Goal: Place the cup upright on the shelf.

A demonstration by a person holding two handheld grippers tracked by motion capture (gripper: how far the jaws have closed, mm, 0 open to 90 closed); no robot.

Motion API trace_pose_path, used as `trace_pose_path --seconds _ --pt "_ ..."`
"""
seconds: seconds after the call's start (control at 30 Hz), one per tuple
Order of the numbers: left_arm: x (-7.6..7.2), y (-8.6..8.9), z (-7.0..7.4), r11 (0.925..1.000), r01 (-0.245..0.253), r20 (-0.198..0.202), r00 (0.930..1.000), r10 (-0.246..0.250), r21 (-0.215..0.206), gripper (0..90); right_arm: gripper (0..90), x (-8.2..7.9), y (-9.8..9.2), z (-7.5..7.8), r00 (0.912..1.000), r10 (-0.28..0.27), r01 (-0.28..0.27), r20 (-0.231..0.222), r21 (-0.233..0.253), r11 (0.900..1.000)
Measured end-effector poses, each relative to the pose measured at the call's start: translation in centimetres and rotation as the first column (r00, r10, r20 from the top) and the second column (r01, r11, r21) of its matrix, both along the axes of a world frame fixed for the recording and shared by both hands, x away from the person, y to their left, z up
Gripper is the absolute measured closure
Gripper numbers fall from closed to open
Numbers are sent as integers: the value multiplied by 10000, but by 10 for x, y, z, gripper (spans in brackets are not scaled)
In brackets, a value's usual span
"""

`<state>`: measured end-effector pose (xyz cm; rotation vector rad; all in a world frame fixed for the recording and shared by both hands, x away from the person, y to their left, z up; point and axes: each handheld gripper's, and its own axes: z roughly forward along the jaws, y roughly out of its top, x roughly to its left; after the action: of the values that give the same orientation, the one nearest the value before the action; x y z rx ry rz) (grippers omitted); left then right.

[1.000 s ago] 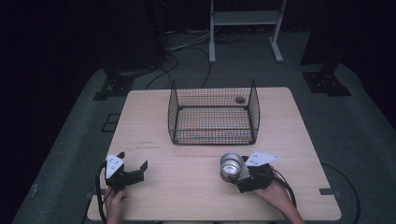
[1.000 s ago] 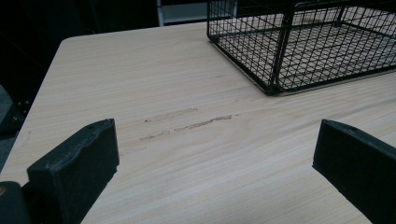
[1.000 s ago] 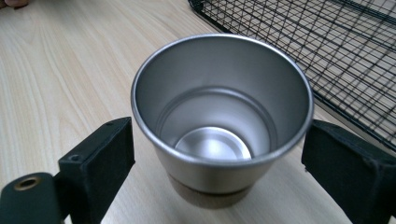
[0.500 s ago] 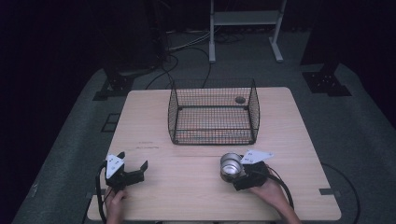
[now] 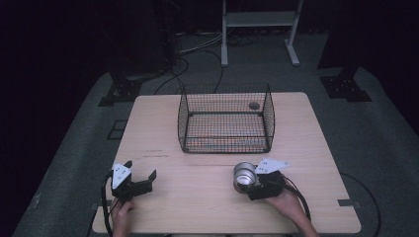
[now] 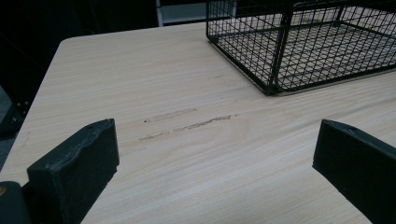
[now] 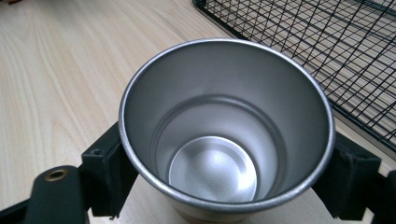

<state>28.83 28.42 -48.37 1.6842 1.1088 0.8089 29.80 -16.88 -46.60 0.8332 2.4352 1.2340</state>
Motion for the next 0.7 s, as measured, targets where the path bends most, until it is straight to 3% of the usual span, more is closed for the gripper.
trace_pose_path --seconds 0.27,0.7 --pt "0 0 0 10000 13 0 10000 -13 28 0 179 -4 -4 10 9998 146 -144 137 -156 9998" --pt "0 0 0 10000 7 -7 10000 -7 46 0 179 -2 -10 37 9987 496 -499 82 322 9982"
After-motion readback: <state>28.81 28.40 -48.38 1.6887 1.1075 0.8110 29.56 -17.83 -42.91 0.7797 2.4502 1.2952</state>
